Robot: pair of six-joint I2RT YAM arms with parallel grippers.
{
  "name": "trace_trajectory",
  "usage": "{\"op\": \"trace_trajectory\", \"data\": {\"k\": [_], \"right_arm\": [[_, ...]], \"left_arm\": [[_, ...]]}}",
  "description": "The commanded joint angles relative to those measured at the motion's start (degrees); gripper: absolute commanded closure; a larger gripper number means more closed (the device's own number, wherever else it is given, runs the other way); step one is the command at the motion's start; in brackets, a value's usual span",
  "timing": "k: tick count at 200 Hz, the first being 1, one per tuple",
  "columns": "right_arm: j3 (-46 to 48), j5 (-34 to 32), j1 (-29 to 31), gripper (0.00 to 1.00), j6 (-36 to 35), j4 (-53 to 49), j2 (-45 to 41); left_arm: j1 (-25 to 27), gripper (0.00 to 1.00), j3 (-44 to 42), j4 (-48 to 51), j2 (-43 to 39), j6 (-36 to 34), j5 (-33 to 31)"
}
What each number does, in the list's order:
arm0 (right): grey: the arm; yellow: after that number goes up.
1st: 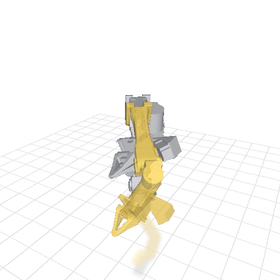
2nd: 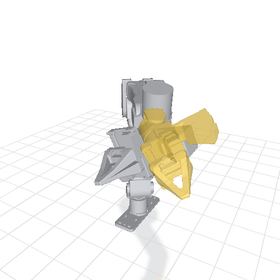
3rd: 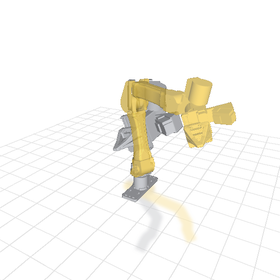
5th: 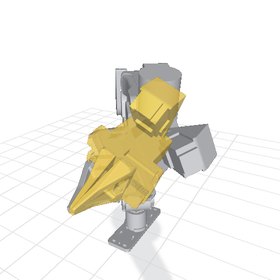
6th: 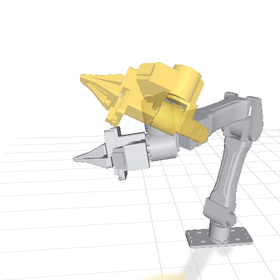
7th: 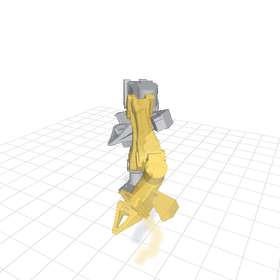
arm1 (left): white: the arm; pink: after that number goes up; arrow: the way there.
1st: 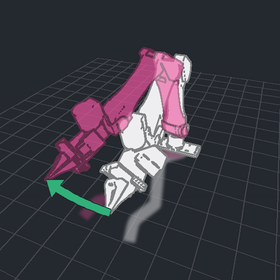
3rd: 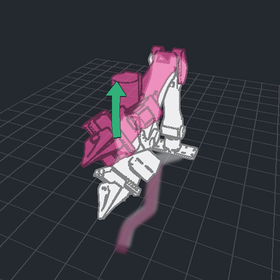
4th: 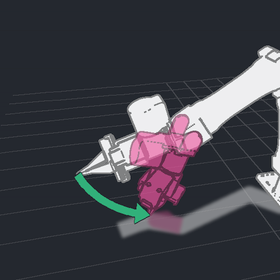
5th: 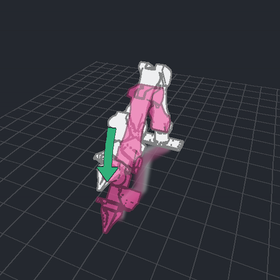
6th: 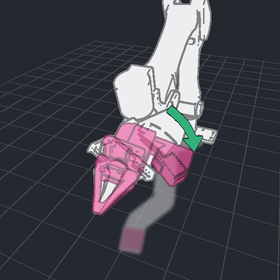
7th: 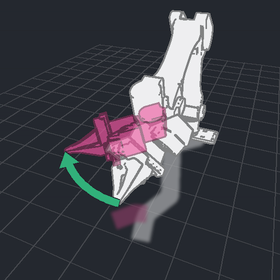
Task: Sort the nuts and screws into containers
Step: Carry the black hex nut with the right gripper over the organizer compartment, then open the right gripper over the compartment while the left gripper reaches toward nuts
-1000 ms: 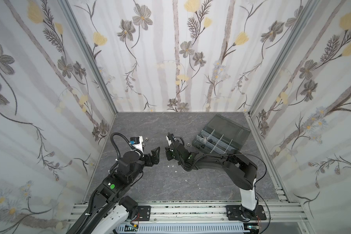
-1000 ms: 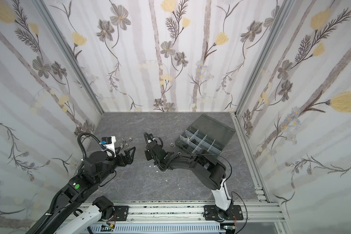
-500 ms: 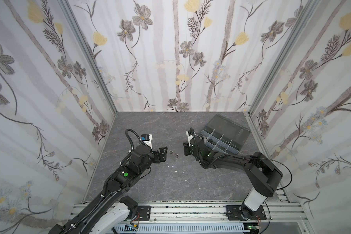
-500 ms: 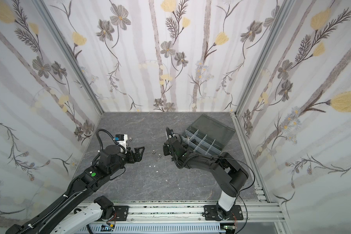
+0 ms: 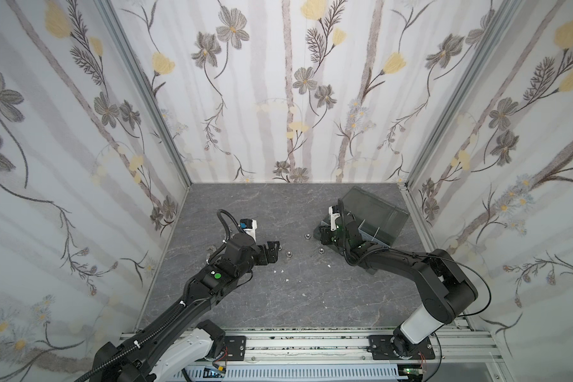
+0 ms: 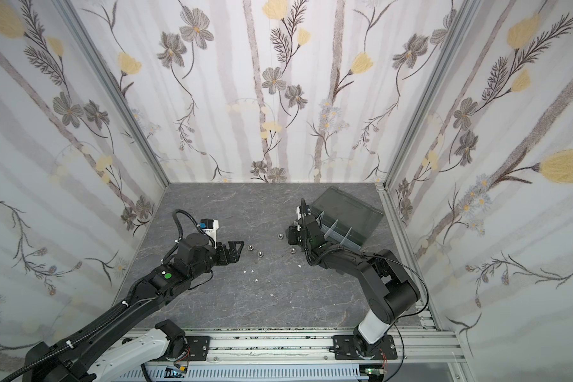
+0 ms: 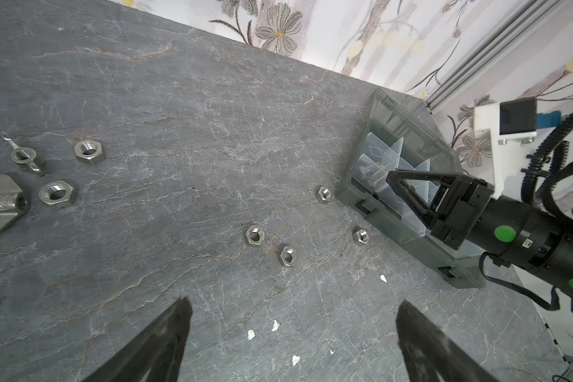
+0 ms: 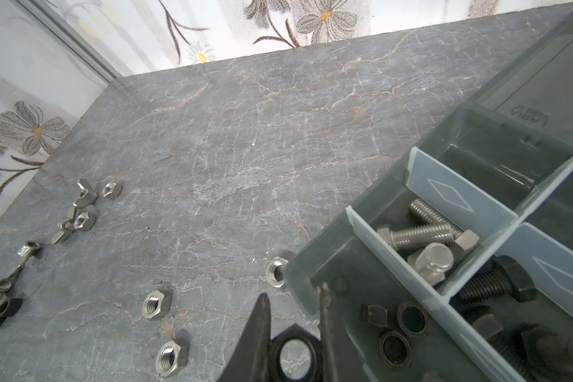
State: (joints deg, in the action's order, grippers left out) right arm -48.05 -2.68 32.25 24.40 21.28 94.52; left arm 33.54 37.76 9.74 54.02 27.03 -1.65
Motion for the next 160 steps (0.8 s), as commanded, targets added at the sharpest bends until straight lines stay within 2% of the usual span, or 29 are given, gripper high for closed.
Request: {"op": "trace_trajectory", "data": {"k": [1,37,70,107,160], "right_arm": [[0.4,3.0,-1.3,0.99,1.5,2.5,0.9],[1.3,4.3,-3.2,0.97,2.5,3.9,2.0],[1.3,4.9,-4.1,0.85,2.8,4.1,2.9],[1.7,5.0,-4.4,0.66,2.8,4.3,2.7],[3.3,4.8,-4.9,0.6,2.9,5.4,0.0]], "left_arm": [[0.0,0.0,-0.3,-2.6,0.8,0.7,0.3],[-0.1,0.0,-0.6,-2.7,1.4,0.7,-0.7],[-0.1,0.0,-0.6,-2.5,1.8,1.0,-1.5],[-0.1,0.0,-0.1,-1.5,1.2,1.0,-3.2],[-0.6,0.0,3.7,5.2,0.6,1.2,-7.7]]}}
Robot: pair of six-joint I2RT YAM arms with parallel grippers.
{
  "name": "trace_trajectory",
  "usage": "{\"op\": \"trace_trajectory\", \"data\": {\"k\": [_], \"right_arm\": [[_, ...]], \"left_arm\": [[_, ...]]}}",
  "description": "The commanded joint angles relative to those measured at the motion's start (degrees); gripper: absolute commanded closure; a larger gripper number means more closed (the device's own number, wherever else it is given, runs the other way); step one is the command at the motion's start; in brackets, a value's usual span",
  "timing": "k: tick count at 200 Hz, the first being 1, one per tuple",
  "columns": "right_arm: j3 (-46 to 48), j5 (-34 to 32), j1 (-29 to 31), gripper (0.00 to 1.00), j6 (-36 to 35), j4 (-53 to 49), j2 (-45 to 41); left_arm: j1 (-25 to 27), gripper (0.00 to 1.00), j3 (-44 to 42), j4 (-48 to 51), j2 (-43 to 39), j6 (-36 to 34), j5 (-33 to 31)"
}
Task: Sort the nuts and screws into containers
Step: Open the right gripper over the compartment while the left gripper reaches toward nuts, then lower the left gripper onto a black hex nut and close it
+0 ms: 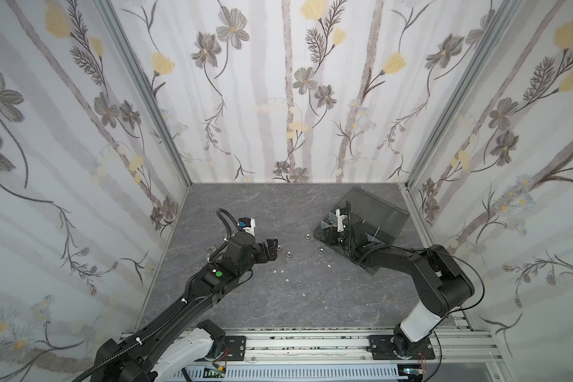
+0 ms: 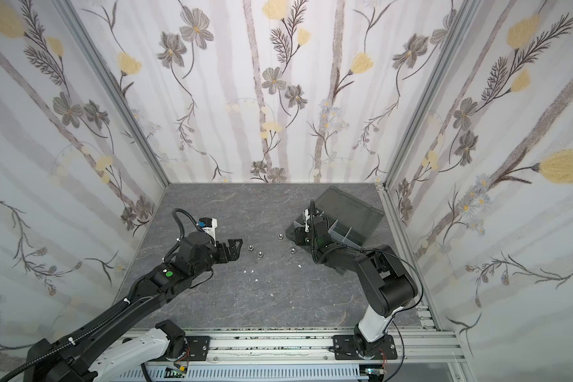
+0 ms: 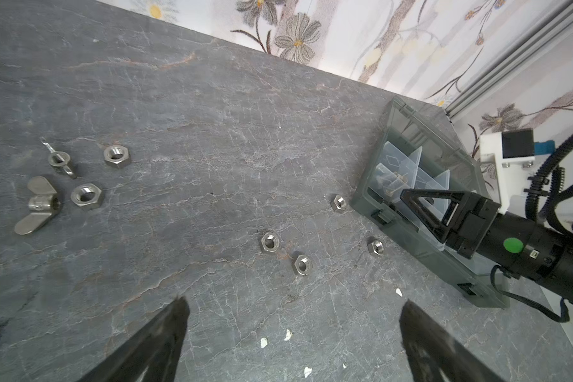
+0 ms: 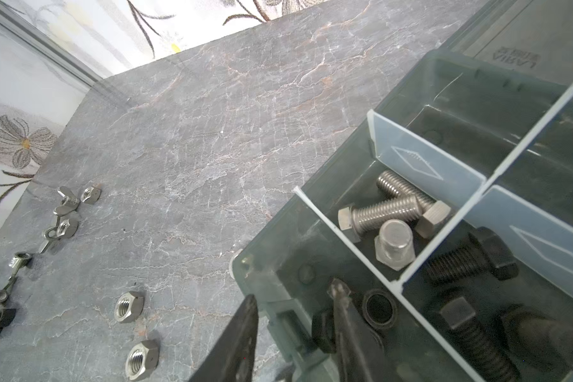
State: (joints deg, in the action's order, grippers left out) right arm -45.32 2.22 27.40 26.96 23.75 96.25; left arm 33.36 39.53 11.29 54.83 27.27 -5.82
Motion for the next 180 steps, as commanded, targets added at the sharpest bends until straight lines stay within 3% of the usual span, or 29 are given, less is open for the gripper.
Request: {"op": "trace_trajectory", "data": {"k": [1,45,122,180], "right_arm": [[0.7,0.0,0.0,0.6,0.4,3.0,-1.9],[5.8,0.4,0.1,0.59,1.7,4.6,-10.3],[16.7,1.0,2.9,0.57,4.1,7.0,-27.0],[20.7,3.7,5.8,0.53,7.2,11.4,-30.7]], "left_arm": [[-0.6,0.0,2.1,3.8,-0.2,0.9,-3.7],[-3.8,0.04,5.5,11.3,-0.1,2.0,-4.6],[-16.2,0.18,7.6,20.0,4.6,2.7,-3.7],[-26.2,0.27,7.4,20.5,10.2,0.8,1.3]]}}
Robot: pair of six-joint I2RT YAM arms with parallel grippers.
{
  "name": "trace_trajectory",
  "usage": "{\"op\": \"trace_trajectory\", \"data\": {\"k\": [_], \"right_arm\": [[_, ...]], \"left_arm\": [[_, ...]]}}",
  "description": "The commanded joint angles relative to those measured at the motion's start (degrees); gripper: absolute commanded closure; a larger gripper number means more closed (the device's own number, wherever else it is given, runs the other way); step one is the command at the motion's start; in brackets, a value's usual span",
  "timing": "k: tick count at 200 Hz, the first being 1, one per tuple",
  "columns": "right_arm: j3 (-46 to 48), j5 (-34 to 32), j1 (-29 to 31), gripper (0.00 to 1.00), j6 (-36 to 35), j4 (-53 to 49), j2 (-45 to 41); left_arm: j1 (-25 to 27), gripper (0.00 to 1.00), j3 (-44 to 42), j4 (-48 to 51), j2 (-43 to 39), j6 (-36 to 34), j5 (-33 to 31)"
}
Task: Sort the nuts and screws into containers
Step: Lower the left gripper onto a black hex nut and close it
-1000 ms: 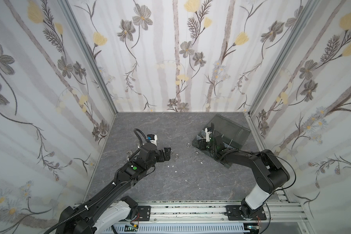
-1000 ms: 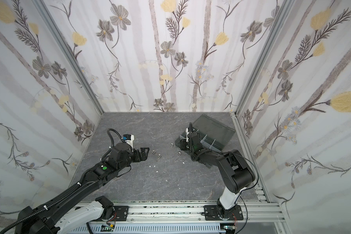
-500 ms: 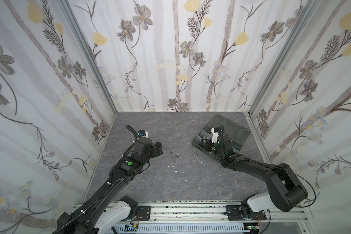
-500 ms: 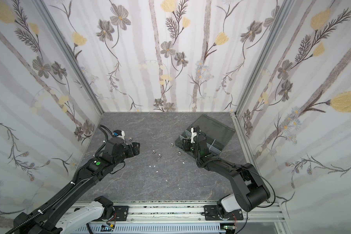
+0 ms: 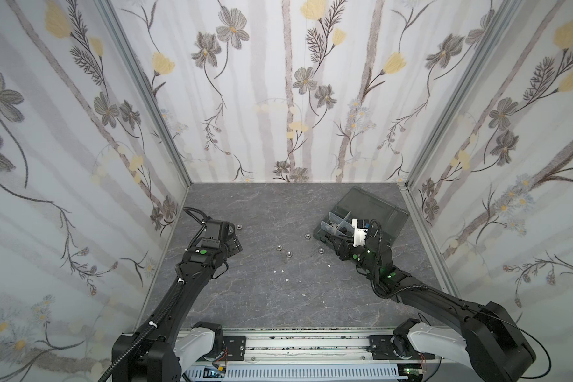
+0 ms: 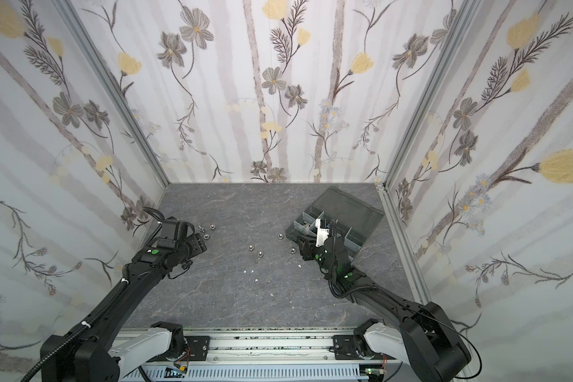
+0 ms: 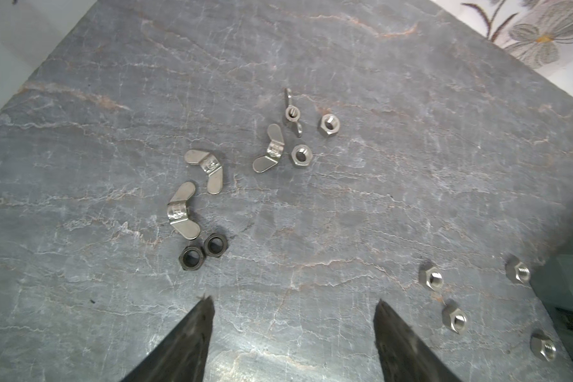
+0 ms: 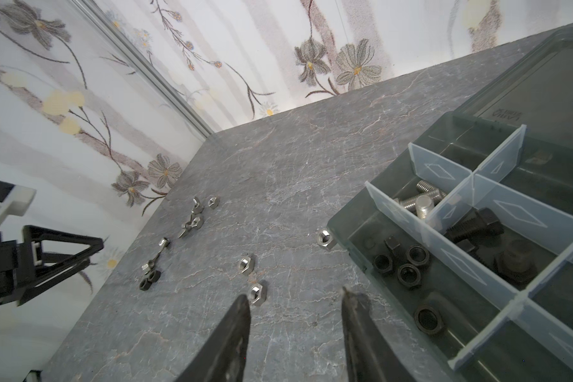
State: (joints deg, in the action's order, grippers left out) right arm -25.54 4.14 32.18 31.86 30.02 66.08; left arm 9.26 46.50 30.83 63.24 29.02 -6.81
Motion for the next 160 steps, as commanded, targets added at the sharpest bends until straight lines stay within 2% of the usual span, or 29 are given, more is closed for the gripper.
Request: {"op": "trace_trajectory", "data": {"k": [1,35,68,160], "right_arm": [[1.0,1.8,1.0,0.53,2.3,5.2,-0.5],[2.0,3.5,2.0,0.52,3.5,6.9,-1.0],[3.2,3.4,2.1,0.53,3.9,7.4,-2.9],[3.9,4.3,2.2,0.54,5.0,8.7,-2.9]], "left_arm": [[-2.1,0.28,0.4,1.0,1.9,-1.0,2.3],[-4.9,0.33,0.8,2.0,5.9,-2.8,0.0],[-7.4,0.42,0.3,0.9,8.6,-3.4,0.8],[-8.0,0.65,3.2,-2.3,20.9,-4.8,1.9]]}}
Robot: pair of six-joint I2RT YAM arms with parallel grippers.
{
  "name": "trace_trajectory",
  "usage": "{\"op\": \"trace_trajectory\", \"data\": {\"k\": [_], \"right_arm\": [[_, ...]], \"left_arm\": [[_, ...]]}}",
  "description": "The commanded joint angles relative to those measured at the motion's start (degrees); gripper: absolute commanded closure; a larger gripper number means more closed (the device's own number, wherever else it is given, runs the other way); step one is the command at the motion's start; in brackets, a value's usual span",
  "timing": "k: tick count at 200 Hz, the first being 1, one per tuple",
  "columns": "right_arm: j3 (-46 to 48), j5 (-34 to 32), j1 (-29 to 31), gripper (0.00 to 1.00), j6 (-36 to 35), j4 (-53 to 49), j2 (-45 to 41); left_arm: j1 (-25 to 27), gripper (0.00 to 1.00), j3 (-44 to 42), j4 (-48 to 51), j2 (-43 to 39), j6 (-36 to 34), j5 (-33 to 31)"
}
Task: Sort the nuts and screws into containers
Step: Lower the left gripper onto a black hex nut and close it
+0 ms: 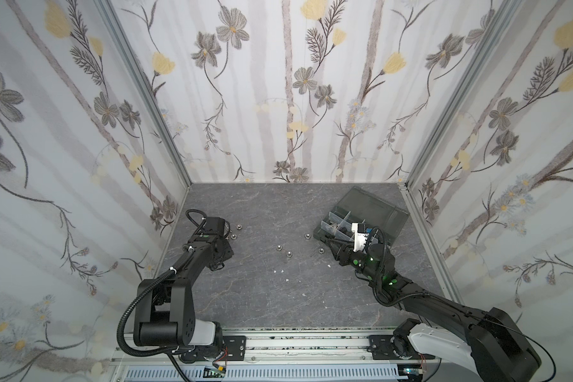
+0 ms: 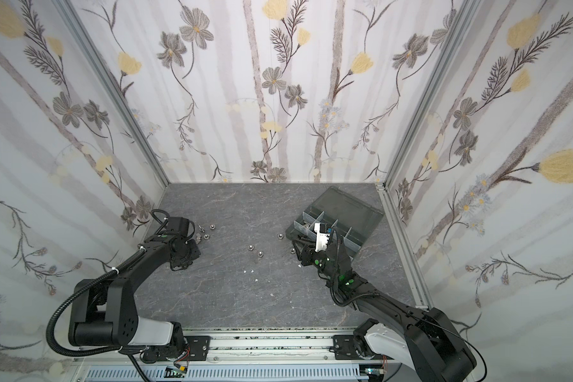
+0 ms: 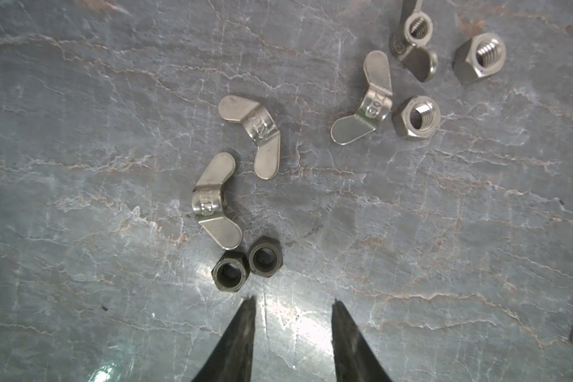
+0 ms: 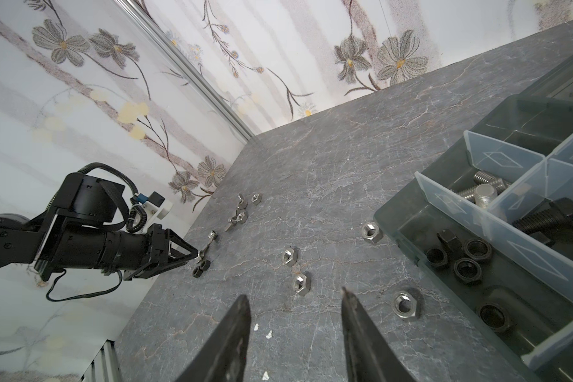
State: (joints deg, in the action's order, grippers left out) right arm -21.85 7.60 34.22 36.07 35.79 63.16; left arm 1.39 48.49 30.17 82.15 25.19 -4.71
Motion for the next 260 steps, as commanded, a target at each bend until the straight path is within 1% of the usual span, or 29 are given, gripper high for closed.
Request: {"op": "trace_trajectory", "data": {"k": [1,20,57,98,116,206,260], "right_arm": [[0.1,0.8,0.1,0.54,0.8,3.0,0.1],[0.3,0.8,0.1,0.54,0.8,3.1,0.3],[0.3,0.9,0.0,0.54,0.9,3.5,1.2],[0.2,0.8,0.0,0.54,0.9,3.8,2.1],[0.3,1.1,0.0,0.54,0.9,4.2,2.6],[0.3,0.9,-0.1,0.54,1.0,3.9,2.4],[0.4,0.9,-0.2,0.54,1.0,3.9,2.4]], "left_arm": [[-0.2,0.65,1.2,-1.7,2.1,-1.0,-0.3],[-0.2,0.67,1.9,-2.4,4.2,-1.3,-0.5],[-1.2,0.67,2.3,-3.4,7.5,-1.8,-1.2],[-2.3,0.56,2.4,-4.2,8.1,-2.4,-1.5],[-2.7,0.54,2.3,-4.5,8.6,-2.5,-1.5],[-3.6,0.56,2.9,-5.4,11.4,-2.9,-0.5],[-3.5,0.56,1.7,-5.7,10.4,-2.6,0.4]]}}
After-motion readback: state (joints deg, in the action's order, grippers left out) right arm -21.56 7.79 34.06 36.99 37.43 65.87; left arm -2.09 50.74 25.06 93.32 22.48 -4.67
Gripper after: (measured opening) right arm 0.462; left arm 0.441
